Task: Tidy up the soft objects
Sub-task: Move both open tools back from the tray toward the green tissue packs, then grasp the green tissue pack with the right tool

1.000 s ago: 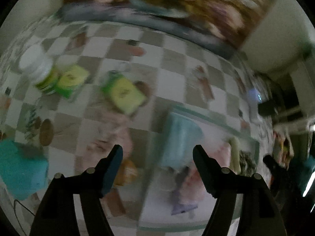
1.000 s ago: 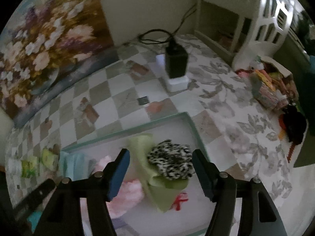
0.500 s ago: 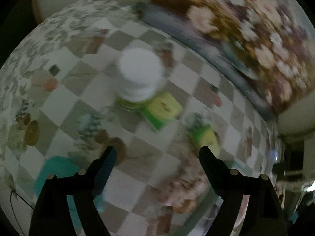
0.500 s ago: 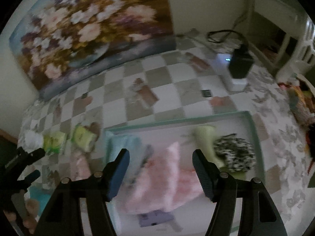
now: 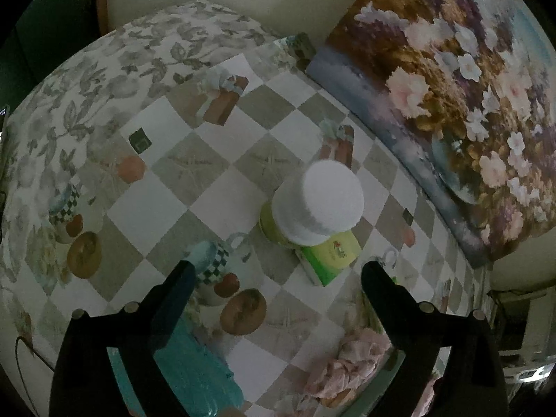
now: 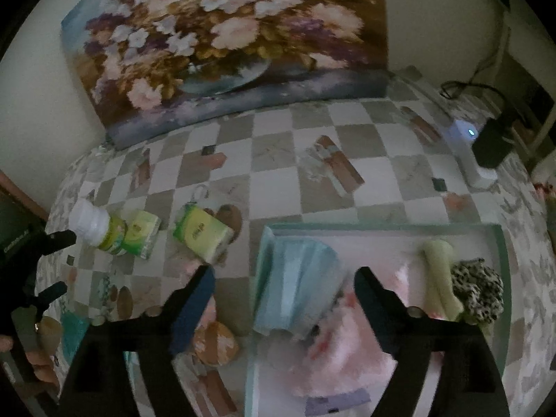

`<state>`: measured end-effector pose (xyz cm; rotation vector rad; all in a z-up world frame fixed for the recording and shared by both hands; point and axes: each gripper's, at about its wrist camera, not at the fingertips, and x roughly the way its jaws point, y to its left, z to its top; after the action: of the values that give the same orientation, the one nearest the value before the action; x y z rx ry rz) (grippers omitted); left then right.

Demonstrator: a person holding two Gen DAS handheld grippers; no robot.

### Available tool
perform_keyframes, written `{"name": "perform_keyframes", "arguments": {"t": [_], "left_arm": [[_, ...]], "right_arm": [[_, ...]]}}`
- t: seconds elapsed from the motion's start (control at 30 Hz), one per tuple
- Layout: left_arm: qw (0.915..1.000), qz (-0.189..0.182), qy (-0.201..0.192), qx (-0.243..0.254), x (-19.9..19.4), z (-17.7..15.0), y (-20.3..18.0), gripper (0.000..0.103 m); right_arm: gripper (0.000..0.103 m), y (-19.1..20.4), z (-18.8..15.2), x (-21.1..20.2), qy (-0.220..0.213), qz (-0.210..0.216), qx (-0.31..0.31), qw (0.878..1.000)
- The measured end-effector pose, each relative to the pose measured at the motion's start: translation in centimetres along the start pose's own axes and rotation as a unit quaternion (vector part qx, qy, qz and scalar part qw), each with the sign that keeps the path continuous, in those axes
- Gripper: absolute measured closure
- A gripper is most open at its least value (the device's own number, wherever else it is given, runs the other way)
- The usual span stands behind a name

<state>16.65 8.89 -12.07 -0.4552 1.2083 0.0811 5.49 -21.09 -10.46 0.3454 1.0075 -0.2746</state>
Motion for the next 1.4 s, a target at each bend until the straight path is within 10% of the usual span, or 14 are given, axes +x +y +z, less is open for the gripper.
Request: {"name": "perform_keyframes", "arguments": {"t": [0.97,1.4], "left_arm": [[0.9992,-0.014,0.038,0.008,4.1,0.3,-1.3,0.006],[0.9989,-0.003,-0.012,0.046,4.2,0.1,-3.4,0.0]], "right_arm": [[0.002,8.0,2.1,8.3,0.015,0.025,-0.119,0.993],[0.014,9.0,2.3,10.9,0.021,0.023,-0.149,0.988]]}}
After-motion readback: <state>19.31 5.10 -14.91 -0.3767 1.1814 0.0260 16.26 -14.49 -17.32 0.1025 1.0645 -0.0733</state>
